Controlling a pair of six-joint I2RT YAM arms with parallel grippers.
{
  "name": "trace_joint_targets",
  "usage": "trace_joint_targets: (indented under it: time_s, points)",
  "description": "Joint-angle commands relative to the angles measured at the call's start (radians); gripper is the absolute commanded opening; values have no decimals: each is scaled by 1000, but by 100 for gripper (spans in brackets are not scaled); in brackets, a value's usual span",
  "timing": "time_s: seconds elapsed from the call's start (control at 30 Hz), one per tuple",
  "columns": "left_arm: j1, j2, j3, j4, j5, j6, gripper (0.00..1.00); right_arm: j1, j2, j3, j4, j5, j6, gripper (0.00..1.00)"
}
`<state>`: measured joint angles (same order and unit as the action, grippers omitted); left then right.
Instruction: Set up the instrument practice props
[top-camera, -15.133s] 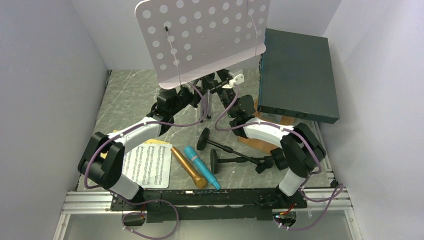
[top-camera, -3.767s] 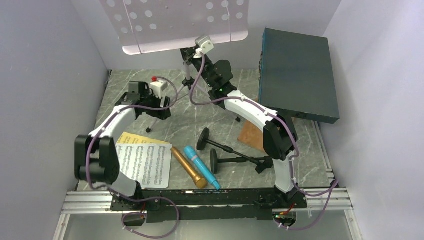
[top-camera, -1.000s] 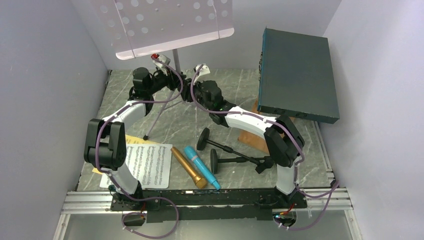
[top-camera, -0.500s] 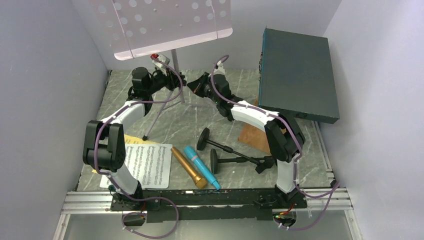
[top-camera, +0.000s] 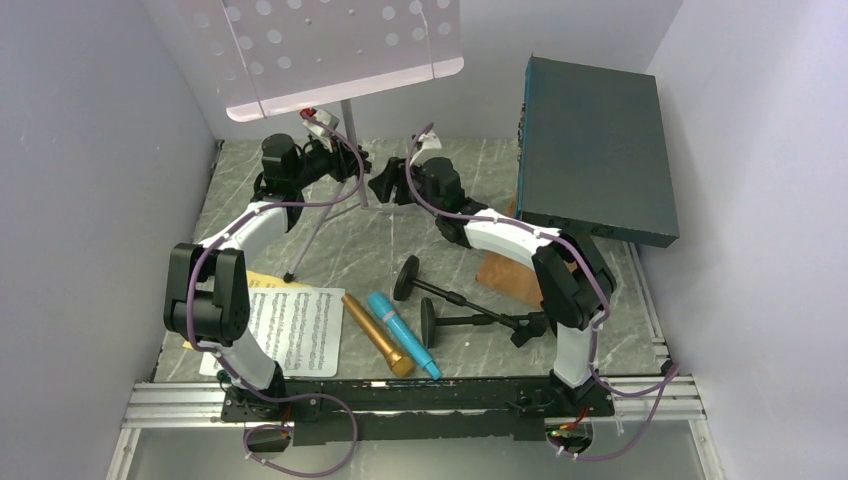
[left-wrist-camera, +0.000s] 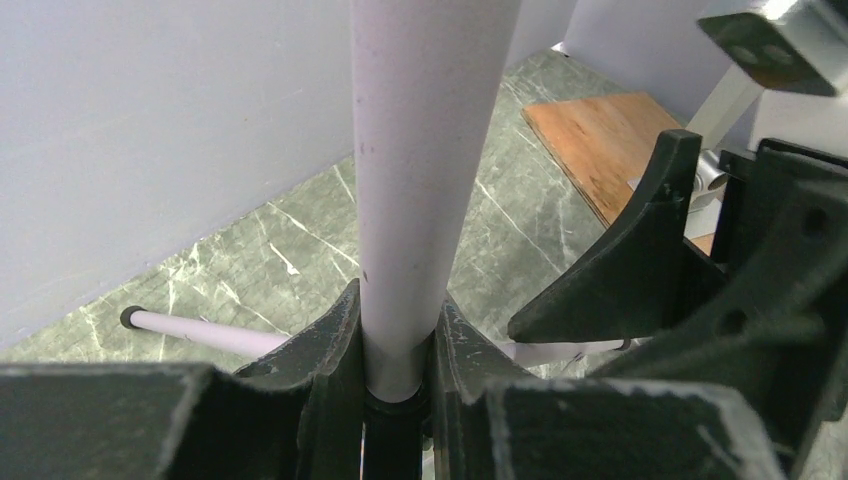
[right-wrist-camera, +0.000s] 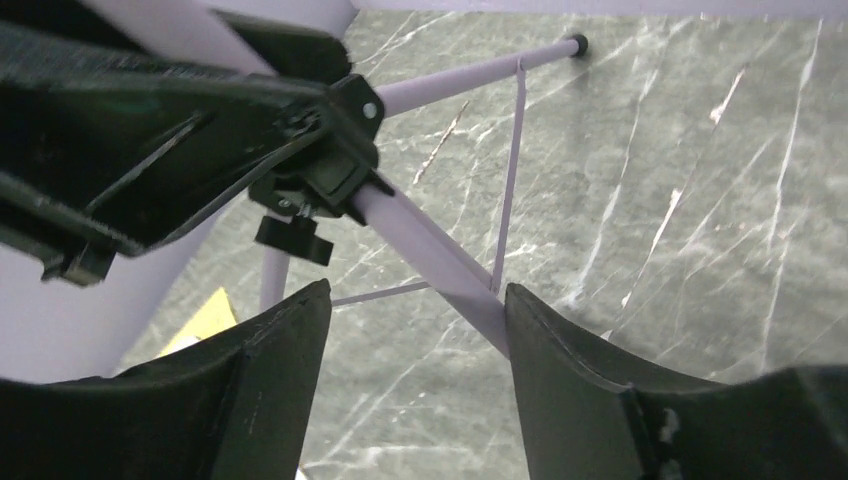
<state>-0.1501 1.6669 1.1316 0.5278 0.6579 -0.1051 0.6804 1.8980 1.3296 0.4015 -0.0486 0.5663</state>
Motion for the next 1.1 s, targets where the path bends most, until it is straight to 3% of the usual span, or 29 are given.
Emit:
trace_joint_targets:
  time_s: [0.0,0.37,0.57,0.87,0.93,0.97,1.03,1.07]
  points:
    - [1,-62,2,0,9,-73,0,58,-73,-16,97,-41,-229,68]
    - [0,-57,13,-14,18,-69,0,126,-25,102,16,104,-364,68]
    - [1,-54,13,-12,23,-71,0,119,27,155,0,166,-278,32]
    - [0,-69,7,-14,20,-59,0,97,99,262,-76,150,-199,32]
    - [1,-69,9,-17,18,-57,0,94,100,255,-82,180,-162,24]
    - [2,-69,12,-19,18,-56,0,87,93,243,-82,195,-122,15]
    - [3,-68,10,-13,21,-65,0,62,84,214,-90,201,4,2]
    - [3,-68,6,-12,20,-64,0,44,84,200,-104,192,95,0]
